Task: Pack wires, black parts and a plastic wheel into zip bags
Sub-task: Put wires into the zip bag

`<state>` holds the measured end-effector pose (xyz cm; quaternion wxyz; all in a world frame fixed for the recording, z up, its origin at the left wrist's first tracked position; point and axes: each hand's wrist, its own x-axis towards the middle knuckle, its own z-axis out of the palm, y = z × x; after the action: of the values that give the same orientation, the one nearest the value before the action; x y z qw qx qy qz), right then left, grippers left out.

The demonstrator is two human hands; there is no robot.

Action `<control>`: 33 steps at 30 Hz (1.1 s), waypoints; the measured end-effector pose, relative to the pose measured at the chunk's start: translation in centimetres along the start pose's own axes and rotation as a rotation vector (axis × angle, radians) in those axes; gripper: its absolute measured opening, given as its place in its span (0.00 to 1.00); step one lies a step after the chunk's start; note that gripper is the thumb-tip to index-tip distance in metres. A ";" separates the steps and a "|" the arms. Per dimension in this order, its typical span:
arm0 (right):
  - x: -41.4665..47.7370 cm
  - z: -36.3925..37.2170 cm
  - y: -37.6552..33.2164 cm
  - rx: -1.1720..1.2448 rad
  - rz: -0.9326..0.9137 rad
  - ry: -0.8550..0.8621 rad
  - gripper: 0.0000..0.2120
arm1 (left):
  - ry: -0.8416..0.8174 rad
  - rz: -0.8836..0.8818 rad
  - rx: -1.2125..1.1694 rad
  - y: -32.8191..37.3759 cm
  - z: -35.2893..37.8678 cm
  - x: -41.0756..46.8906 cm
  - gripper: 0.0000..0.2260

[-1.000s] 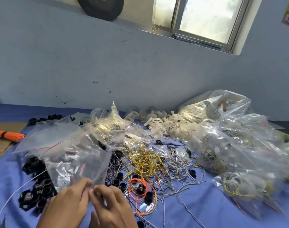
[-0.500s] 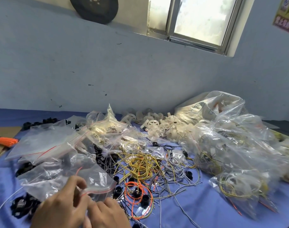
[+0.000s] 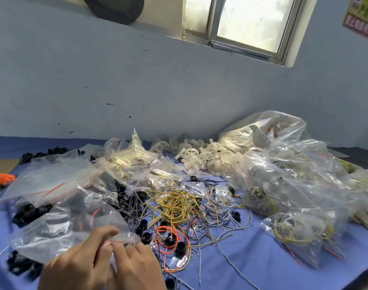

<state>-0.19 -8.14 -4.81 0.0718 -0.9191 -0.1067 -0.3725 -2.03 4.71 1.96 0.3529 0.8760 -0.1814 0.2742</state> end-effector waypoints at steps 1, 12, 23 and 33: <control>-0.1 0.1 0.0 0.011 -0.008 0.008 0.16 | 0.000 -0.027 0.006 -0.1 0.2 -0.1 0.07; 0.8 -2.7 0.8 0.328 0.018 0.072 0.05 | 0.063 -0.235 -0.030 -4.2 -0.3 1.4 0.11; 6.1 -3.1 14.5 0.022 0.345 -0.551 0.11 | 0.014 -0.270 -0.075 -4.1 -0.5 1.5 0.10; 5.2 -2.6 15.8 0.004 0.255 -0.625 0.11 | 0.024 -0.249 -0.082 -4.4 -0.3 1.2 0.09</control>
<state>5.71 -23.21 -0.14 0.0836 -0.9946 -0.0083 -0.0606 1.07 7.80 0.65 0.4217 0.8732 -0.0780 0.2313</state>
